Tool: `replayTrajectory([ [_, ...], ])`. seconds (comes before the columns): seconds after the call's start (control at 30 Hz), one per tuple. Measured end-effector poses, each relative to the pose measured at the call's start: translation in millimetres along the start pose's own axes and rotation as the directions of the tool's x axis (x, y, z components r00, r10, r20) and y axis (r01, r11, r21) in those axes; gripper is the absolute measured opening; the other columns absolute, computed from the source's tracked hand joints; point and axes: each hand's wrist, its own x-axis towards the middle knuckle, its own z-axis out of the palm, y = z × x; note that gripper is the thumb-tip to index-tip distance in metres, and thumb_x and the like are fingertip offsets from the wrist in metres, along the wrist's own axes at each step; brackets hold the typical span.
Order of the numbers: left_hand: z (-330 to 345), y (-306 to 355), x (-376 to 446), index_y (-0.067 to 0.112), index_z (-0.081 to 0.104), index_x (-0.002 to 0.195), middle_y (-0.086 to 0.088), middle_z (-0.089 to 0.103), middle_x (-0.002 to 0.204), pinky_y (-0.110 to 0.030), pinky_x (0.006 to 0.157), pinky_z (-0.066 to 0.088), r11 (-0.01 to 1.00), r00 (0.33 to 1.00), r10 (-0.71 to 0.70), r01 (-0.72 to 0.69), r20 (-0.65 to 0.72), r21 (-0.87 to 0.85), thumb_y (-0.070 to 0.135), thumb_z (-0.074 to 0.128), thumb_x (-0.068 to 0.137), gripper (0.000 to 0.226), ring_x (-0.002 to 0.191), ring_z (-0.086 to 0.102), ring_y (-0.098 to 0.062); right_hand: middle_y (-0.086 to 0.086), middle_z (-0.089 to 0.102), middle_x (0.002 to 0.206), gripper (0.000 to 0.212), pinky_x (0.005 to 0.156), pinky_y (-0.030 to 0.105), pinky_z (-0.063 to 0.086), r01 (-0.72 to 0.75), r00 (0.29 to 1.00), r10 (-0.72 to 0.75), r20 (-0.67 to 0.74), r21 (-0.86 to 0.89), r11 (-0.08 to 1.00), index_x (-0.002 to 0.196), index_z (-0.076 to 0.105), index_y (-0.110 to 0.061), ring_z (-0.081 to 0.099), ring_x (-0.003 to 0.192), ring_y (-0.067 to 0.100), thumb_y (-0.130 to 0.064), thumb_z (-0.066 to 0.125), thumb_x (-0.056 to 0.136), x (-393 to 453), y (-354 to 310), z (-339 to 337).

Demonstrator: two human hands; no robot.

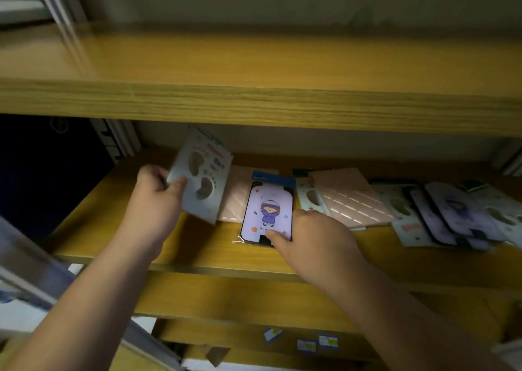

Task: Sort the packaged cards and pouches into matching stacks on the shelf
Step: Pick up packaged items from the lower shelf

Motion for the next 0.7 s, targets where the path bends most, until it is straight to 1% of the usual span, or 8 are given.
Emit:
replayTrajectory([
  [0.07, -2.3, -5.5, -12.5, 0.027, 0.047, 0.092, -0.009, 0.063, 0.097, -0.056, 0.081, 0.056, 0.992, 0.999, -0.038, 0.040, 0.018, -0.116, 0.025, 0.059, 0.099, 0.015, 0.090, 0.066, -0.028, 0.008, 0.063, 0.098, 0.075, 0.062, 0.031, 0.045, -0.036, 0.999, 0.037, 0.015, -0.076, 0.996, 0.115, 0.055, -0.011, 0.060, 0.084, 0.023, -0.079, 0.034, 0.087, 6.3, -11.1, 1.5],
  [0.13, -4.0, -12.6, -20.7, 0.030, 0.048, 0.090, -0.005, 0.064, 0.098, -0.050, 0.078, 0.061, 0.971, 0.996, -0.084, 0.088, 0.031, -0.222, 0.024, 0.060, 0.099, 0.016, 0.089, 0.068, -0.024, 0.015, 0.060, 0.119, 0.095, 0.073, 0.035, 0.048, -0.069, 0.995, 0.077, 0.069, -0.105, 0.992, 0.136, 0.042, -0.007, 0.059, 0.102, 0.028, -0.085, 0.037, 0.081, 14.2, -20.5, 2.8],
  [0.2, -5.5, -18.8, -23.6, 0.030, 0.050, 0.091, -0.003, 0.064, 0.100, -0.040, 0.070, 0.062, 0.948, 0.994, -0.111, 0.113, 0.024, -0.298, 0.024, 0.061, 0.098, 0.015, 0.090, 0.069, -0.021, 0.018, 0.053, 0.133, 0.112, 0.082, 0.038, 0.053, -0.113, 0.985, 0.120, 0.127, -0.065, 0.991, 0.149, 0.027, -0.007, 0.056, 0.114, 0.032, -0.087, 0.047, 0.074, 21.9, -26.5, 3.9],
  [0.23, -6.0, -20.9, -24.2, 0.030, 0.050, 0.091, -0.002, 0.064, 0.102, -0.036, 0.067, 0.060, 0.935, 0.992, -0.123, 0.121, 0.017, -0.334, 0.023, 0.061, 0.098, 0.014, 0.091, 0.069, -0.020, 0.017, 0.052, 0.136, 0.115, 0.086, 0.039, 0.054, -0.132, 0.981, 0.132, 0.141, -0.009, 0.991, 0.150, 0.026, -0.009, 0.055, 0.117, 0.032, -0.086, 0.053, 0.070, 24.6, -27.4, 4.9],
  [0.37, -7.1, -24.5, -29.5, 0.029, 0.050, 0.089, -0.004, 0.065, 0.107, -0.034, 0.069, 0.059, 0.868, 0.985, -0.172, 0.156, 0.009, -0.472, 0.020, 0.061, 0.098, 0.017, 0.091, 0.073, -0.020, 0.008, 0.055, 0.134, 0.112, 0.094, 0.041, 0.052, -0.156, 0.981, 0.110, 0.159, 0.312, 0.937, 0.143, 0.038, -0.014, 0.054, 0.119, 0.027, -0.074, 0.078, 0.057, 22.8, -24.6, 12.0],
  [0.5, -7.2, -24.4, -35.7, 0.027, 0.050, 0.090, -0.007, 0.066, 0.112, -0.030, 0.067, 0.061, 0.798, 0.979, -0.198, 0.188, 0.046, -0.572, 0.016, 0.062, 0.097, 0.017, 0.088, 0.076, -0.013, -0.001, 0.060, 0.130, 0.104, 0.096, 0.040, 0.052, -0.142, 0.987, 0.084, 0.141, 0.484, 0.864, 0.137, 0.048, -0.021, 0.056, 0.117, 0.022, -0.065, 0.086, 0.051, 19.7, -18.3, 18.3],
  [0.63, -5.7, -28.6, -42.4, 0.021, 0.059, 0.105, -0.006, 0.073, 0.111, -0.031, 0.070, 0.061, 0.785, 0.969, -0.235, 0.236, 0.077, -0.573, 0.017, 0.061, 0.097, 0.009, 0.093, 0.076, -0.016, 0.001, 0.051, 0.130, 0.084, 0.098, 0.039, 0.048, -0.100, 0.993, 0.120, 0.003, 0.573, 0.813, 0.136, 0.041, -0.020, 0.048, 0.120, 0.020, -0.046, 0.084, 0.069, 16.7, -16.6, 25.5],
  [0.7, -4.9, -26.0, -44.7, 0.018, 0.061, 0.114, -0.006, 0.075, 0.114, -0.033, 0.074, 0.059, 0.781, 0.967, -0.229, 0.252, 0.114, -0.572, 0.016, 0.059, 0.099, 0.015, 0.100, 0.075, -0.020, 0.001, 0.055, 0.130, 0.068, 0.092, 0.036, 0.053, -0.114, 0.991, 0.134, 0.026, 0.690, 0.715, 0.136, 0.039, -0.020, 0.056, 0.116, 0.020, -0.031, 0.077, 0.081, 14.5, -15.6, 28.2],
])
